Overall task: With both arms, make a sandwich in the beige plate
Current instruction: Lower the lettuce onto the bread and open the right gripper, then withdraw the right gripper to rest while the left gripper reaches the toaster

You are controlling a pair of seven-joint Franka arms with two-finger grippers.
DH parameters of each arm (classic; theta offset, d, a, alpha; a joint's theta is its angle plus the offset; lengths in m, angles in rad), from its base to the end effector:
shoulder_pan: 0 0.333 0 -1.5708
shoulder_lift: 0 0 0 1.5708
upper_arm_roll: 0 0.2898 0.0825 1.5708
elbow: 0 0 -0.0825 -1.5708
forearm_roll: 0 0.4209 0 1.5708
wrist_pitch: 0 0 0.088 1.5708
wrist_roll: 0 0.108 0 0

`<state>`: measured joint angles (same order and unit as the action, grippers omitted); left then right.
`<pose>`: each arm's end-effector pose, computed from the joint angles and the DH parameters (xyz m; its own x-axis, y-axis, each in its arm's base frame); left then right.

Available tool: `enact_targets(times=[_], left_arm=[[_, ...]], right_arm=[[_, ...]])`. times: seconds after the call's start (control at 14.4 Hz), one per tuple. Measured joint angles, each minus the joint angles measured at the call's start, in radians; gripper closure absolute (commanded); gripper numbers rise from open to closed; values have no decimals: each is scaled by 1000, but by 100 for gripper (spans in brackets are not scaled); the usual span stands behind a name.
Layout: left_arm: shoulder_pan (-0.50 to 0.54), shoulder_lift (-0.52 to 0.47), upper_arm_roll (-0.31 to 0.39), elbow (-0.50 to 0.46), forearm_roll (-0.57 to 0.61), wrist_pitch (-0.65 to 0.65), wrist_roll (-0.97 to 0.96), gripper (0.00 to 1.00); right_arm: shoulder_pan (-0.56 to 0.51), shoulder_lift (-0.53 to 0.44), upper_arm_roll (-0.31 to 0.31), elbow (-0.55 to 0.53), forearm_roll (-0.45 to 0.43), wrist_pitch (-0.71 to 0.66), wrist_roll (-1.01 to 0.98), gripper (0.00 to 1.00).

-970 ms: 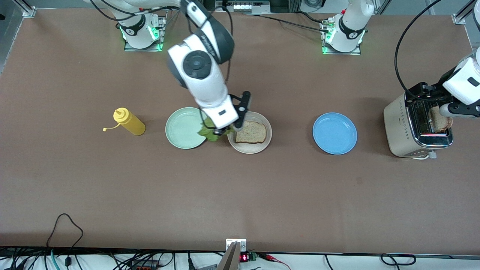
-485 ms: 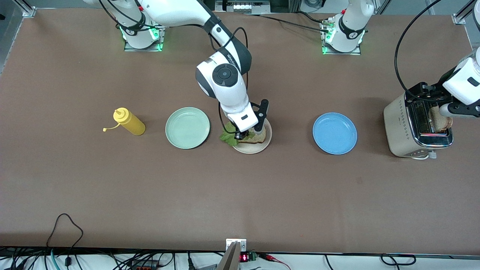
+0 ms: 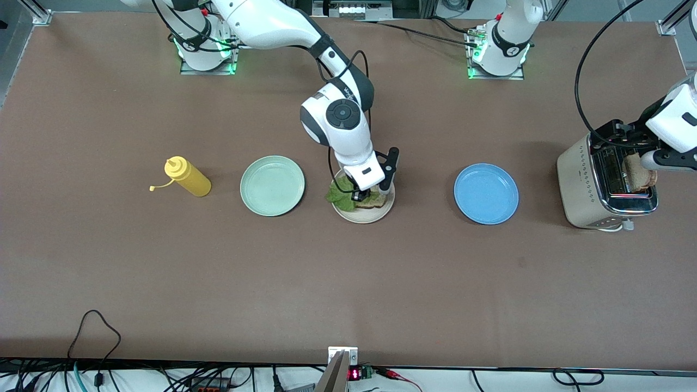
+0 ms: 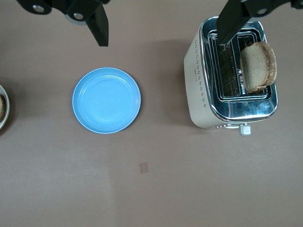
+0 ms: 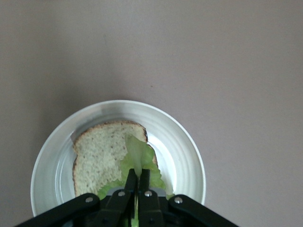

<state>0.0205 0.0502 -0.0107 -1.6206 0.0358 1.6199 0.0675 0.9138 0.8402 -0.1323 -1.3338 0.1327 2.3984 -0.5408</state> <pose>0.6063 0.0098 0.5461 0.9968 -0.0594 -0.0532 -0.0611 -0.9976 -0.0316 0.5335 0.5618 0.2123 0.2606 0.9439 0.2030 0.9520 -0.2862 0.1086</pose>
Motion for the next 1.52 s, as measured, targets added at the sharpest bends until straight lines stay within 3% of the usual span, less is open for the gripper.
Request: enact_targets(times=[0.21, 0.28, 0.35, 0.42, 0.76, 0.97, 1.18, 1.52], left_arm=[[0, 0, 0, 0, 0, 0, 0, 0], [0, 0, 0, 0, 0, -1, 0, 0], [0, 0, 0, 0, 0, -1, 0, 0], [0, 0, 0, 0, 0, -1, 0, 0], [-1, 0, -2, 0, 0, -1, 0, 0], [-1, 1, -2, 0, 0, -1, 0, 0], [0, 7, 0, -1, 0, -23, -2, 0], [34, 70, 13, 27, 1, -43, -4, 0]], right_arm=[[7, 21, 0, 16, 0, 28, 23, 99], [7, 26, 0, 21, 0, 36, 36, 90], [8, 32, 0, 25, 0, 48, 50, 26], [12, 37, 0, 25, 0, 57, 62, 0], [32, 44, -3, 37, 0, 62, 76, 0], [28, 19, -23, 63, 0, -39, 86, 0], [17, -62, -59, 81, 0, -167, 113, 0], [-25, -241, -185, 84, 0, -411, 115, 0]])
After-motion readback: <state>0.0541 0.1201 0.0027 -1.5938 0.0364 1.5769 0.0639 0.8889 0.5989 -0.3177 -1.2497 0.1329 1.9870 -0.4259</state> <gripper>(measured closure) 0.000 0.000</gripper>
